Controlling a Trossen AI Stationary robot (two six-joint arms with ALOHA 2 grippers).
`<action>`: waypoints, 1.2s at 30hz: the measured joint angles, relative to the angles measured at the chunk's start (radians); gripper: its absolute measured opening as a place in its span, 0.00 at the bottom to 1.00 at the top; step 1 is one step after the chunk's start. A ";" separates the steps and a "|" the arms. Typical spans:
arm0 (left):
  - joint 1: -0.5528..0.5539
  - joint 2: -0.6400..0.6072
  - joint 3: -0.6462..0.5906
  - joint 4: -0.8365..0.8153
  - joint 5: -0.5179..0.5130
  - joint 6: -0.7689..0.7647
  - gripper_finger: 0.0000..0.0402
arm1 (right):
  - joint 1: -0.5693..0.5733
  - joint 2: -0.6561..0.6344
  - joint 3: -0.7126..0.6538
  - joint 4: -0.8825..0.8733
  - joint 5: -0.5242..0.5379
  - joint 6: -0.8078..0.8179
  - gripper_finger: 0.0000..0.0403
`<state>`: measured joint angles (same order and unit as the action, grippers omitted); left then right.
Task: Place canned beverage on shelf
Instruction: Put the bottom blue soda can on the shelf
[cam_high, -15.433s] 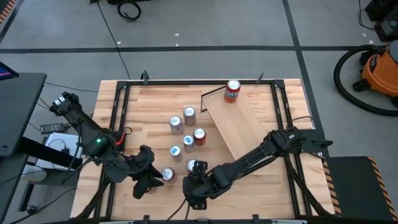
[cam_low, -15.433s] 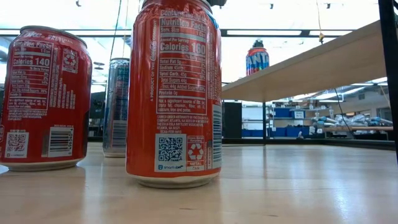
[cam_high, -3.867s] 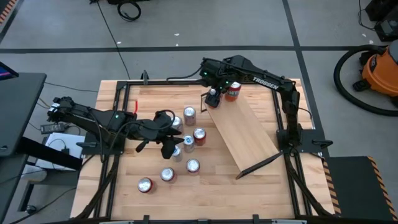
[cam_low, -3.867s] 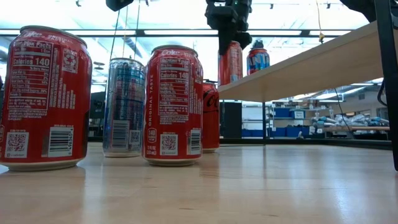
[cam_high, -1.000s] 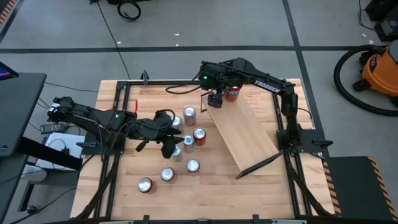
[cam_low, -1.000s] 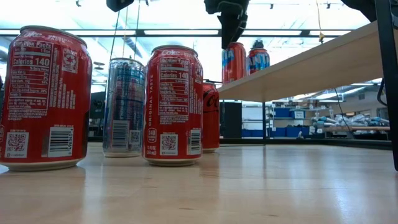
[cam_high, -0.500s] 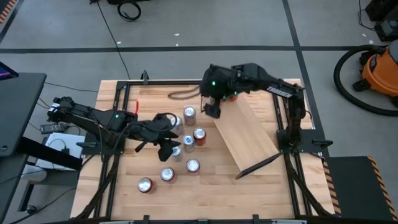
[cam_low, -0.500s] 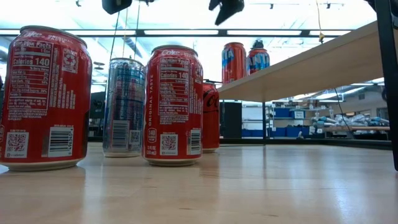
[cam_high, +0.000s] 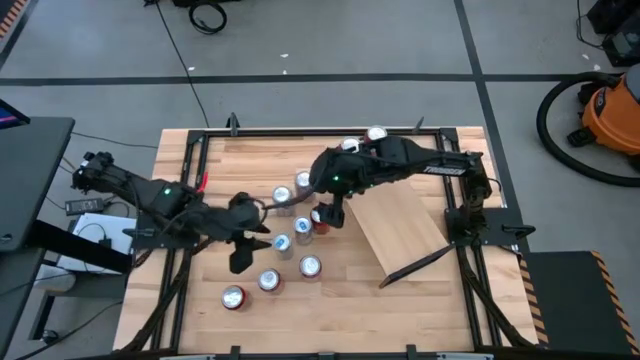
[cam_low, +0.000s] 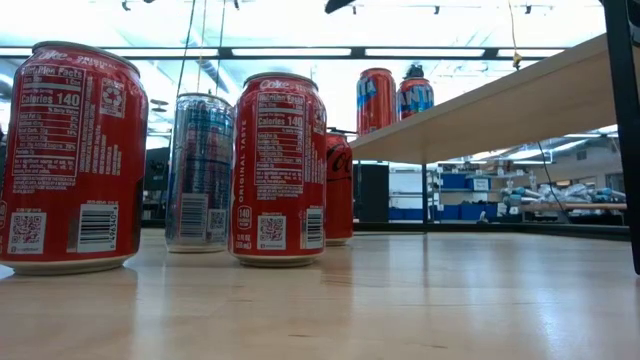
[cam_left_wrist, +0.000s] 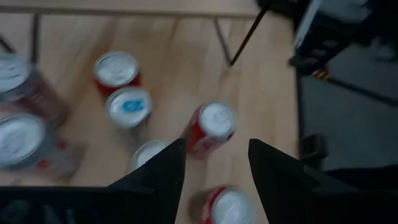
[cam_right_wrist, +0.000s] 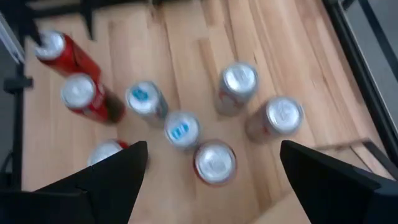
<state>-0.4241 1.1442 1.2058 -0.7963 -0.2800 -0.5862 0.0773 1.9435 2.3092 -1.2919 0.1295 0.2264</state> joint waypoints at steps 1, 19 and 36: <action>-0.014 -0.005 -0.003 -0.019 -0.027 -0.001 0.46 | 0.005 0.002 -0.001 -0.005 0.000 0.000 0.94; -0.230 -0.050 -0.100 0.016 -0.252 -0.121 0.46 | 0.043 0.201 0.000 0.096 -0.044 -0.069 0.94; -0.238 -0.061 -0.100 -0.021 -0.131 -0.319 0.46 | 0.031 0.313 -0.002 0.172 -0.075 -0.305 0.94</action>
<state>-0.6619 1.0832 1.1053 -0.8172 -0.4108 -0.9047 0.1087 2.2562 2.3077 -1.1197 0.0550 -0.0787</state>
